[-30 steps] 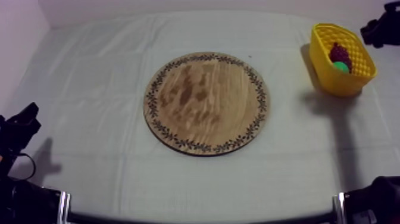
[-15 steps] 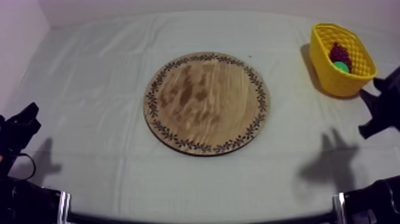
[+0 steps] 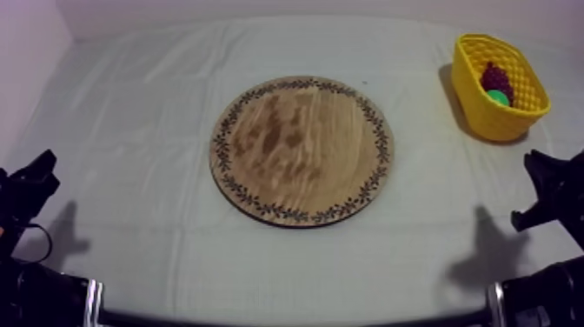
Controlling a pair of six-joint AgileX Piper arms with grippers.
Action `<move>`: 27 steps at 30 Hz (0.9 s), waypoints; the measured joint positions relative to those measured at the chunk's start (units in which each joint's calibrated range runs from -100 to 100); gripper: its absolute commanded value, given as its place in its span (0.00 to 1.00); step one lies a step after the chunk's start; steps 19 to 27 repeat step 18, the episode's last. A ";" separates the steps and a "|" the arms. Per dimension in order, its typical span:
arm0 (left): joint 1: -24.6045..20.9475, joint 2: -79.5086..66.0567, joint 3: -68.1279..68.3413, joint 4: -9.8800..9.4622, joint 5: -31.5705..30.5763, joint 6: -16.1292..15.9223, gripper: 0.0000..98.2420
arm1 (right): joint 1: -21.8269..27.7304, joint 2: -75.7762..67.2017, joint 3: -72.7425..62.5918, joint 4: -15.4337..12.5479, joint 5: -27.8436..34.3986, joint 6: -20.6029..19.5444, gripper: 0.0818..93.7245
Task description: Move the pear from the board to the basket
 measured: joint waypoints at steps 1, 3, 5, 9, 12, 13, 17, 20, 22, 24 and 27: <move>0.00 0.00 0.00 0.00 0.00 0.00 0.00 | 0.00 -0.07 0.00 0.00 0.07 -1.45 0.02; 0.00 0.00 0.00 0.00 0.00 0.00 0.00 | -0.12 -0.12 0.00 0.12 0.64 -3.10 0.01; 0.00 0.00 0.00 0.00 0.00 0.00 0.00 | -0.15 -0.12 0.00 0.18 0.85 -4.31 0.01; 0.00 0.00 0.00 0.00 0.00 0.00 0.00 | -0.20 -0.12 0.00 0.24 0.87 -5.07 0.01; 0.00 0.00 0.00 0.00 0.00 0.00 0.00 | -0.23 -0.12 0.00 0.31 0.87 -4.93 0.01; 0.00 0.00 0.00 0.00 0.00 0.00 0.00 | -0.23 -0.12 0.00 0.31 0.87 -4.93 0.01; 0.00 0.00 0.00 0.00 0.00 0.00 0.00 | -0.23 -0.14 0.00 0.31 0.87 -4.69 0.01; 0.00 0.00 0.00 0.00 0.00 0.00 0.00 | -0.23 -0.14 0.00 0.31 0.87 -4.72 0.01; 0.00 0.00 0.00 0.00 0.00 0.00 0.00 | -0.23 -0.14 0.00 0.31 0.87 -4.72 0.01; 0.00 0.00 0.00 0.00 0.00 0.00 0.00 | -0.23 -0.14 0.00 0.31 0.87 -4.72 0.01; 0.00 0.00 0.00 0.00 0.00 0.00 0.00 | -0.23 -0.14 0.00 0.31 0.87 -4.72 0.01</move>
